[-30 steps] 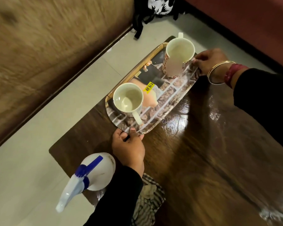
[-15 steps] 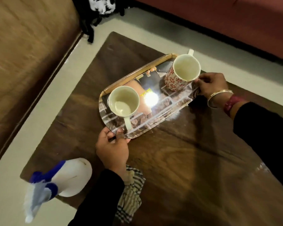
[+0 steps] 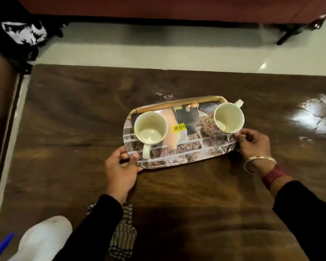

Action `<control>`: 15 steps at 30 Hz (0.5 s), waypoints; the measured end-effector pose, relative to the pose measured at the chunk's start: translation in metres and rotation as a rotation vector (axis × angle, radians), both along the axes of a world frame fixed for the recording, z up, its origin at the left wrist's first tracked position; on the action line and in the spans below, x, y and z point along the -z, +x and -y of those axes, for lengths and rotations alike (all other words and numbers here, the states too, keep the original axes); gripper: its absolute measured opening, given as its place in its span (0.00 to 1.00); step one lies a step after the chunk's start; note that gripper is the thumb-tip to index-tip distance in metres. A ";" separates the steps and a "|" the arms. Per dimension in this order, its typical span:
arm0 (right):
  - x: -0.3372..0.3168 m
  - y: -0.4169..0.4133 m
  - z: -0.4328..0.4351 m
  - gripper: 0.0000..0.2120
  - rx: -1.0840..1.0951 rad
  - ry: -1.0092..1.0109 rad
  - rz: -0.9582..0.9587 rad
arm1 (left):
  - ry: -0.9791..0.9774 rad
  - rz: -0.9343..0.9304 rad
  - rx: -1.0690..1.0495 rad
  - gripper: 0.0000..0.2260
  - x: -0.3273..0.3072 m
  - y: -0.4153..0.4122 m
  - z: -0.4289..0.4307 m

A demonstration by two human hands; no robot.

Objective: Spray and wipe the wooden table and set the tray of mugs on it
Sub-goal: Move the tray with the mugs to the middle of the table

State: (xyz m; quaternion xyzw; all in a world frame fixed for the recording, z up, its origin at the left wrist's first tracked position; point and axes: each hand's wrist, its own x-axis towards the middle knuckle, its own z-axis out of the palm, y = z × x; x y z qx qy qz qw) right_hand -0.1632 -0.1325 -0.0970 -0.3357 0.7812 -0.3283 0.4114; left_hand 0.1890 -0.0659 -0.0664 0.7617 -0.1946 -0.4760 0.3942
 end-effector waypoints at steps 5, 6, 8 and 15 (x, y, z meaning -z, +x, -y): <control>0.002 -0.035 -0.036 0.04 0.090 -0.016 0.005 | 0.038 -0.011 0.123 0.17 0.015 -0.023 0.009; 0.003 -0.041 -0.039 0.06 0.097 -0.015 0.001 | 0.039 -0.016 0.138 0.16 0.015 -0.028 0.011; 0.002 -0.047 -0.044 0.09 0.111 -0.017 -0.015 | 0.034 -0.021 0.153 0.13 0.015 -0.034 0.013; 0.003 -0.051 -0.050 0.10 0.160 -0.037 -0.015 | 0.050 -0.005 0.179 0.15 0.013 -0.041 0.017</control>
